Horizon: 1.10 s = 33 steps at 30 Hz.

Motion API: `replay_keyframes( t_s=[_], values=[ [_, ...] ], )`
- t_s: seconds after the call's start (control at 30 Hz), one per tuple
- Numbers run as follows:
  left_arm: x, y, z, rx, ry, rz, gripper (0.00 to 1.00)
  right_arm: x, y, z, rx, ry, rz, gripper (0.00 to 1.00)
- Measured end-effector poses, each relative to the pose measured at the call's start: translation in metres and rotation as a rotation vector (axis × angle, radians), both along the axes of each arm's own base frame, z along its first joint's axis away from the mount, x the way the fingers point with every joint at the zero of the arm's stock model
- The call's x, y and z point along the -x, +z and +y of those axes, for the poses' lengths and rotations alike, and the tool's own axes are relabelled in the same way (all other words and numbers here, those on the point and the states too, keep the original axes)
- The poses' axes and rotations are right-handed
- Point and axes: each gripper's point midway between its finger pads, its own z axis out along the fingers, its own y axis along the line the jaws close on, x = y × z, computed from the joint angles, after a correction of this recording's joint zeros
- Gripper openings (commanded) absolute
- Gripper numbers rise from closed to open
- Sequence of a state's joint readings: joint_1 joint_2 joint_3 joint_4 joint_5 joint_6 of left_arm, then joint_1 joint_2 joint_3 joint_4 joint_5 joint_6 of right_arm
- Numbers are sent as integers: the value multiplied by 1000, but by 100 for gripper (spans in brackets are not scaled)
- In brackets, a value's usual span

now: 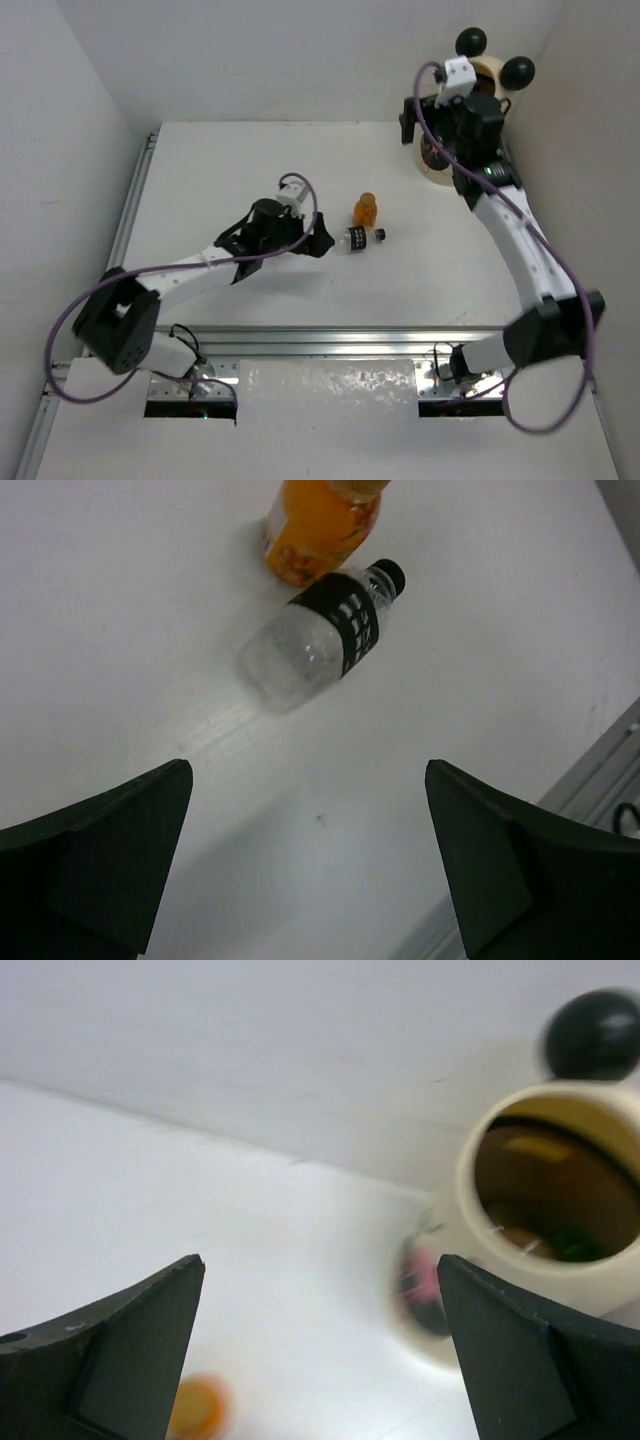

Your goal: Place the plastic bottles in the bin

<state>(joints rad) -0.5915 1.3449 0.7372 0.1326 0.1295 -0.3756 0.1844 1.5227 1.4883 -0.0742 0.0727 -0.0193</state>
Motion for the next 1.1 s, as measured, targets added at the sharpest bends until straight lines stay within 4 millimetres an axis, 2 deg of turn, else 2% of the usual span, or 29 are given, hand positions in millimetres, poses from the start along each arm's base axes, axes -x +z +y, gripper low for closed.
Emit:
replay_keyframes(
  t_s=[0.07, 0.13, 0.23, 0.3, 0.4, 0.47, 0.57, 0.6, 0.73, 0.77, 0.87, 0.9, 0.97, 1.0, 1.07, 1.1],
  values=[
    [-15, -4, -18, -47, -76, -51, 99, 47, 8, 20, -116, 106, -6, 99],
    [-26, -9, -38, -82, -165, -104, 100, 85, 3, 35, -200, 194, 11, 99],
    [-40, -13, -60, -111, -268, -178, 99, 125, -28, 54, -277, 285, 94, 99],
    [-50, -16, -70, -136, -319, -219, 98, 145, -58, 65, -313, 329, 182, 99],
    [-66, -17, -84, -171, -380, -269, 93, 169, -89, 72, -351, 361, 287, 99],
    [-78, -22, -95, -194, -420, -285, 91, 181, -90, 73, -365, 378, 304, 99],
    [-86, -36, -103, -222, -461, -281, 90, 194, -74, 74, -381, 409, 263, 99],
    [-87, -44, -104, -232, -474, -269, 85, 198, -68, 74, -384, 418, 245, 99],
    [-77, -83, -101, -272, -520, -174, 75, 210, -50, 75, -393, 452, 195, 99],
    [-74, -90, -99, -281, -530, -154, 74, 212, -48, 75, -395, 456, 189, 99],
    [-64, -102, -95, -296, -541, -120, 62, 215, -45, 76, -403, 470, 183, 99],
    [-60, -105, -94, -300, -547, -114, 48, 216, -44, 76, -406, 472, 183, 99],
    [-52, -107, -94, -302, -553, -112, 33, 218, -42, 77, -410, 475, 179, 99],
    [-46, -106, -94, -304, -555, -111, 15, 219, -41, 76, -412, 476, 176, 99],
    [-30, -106, -92, -306, -563, -104, 2, 221, -39, 76, -415, 478, 168, 99],
    [-19, -105, -90, -307, -565, -95, 0, 222, -38, 76, -416, 478, 165, 99]
  ],
)
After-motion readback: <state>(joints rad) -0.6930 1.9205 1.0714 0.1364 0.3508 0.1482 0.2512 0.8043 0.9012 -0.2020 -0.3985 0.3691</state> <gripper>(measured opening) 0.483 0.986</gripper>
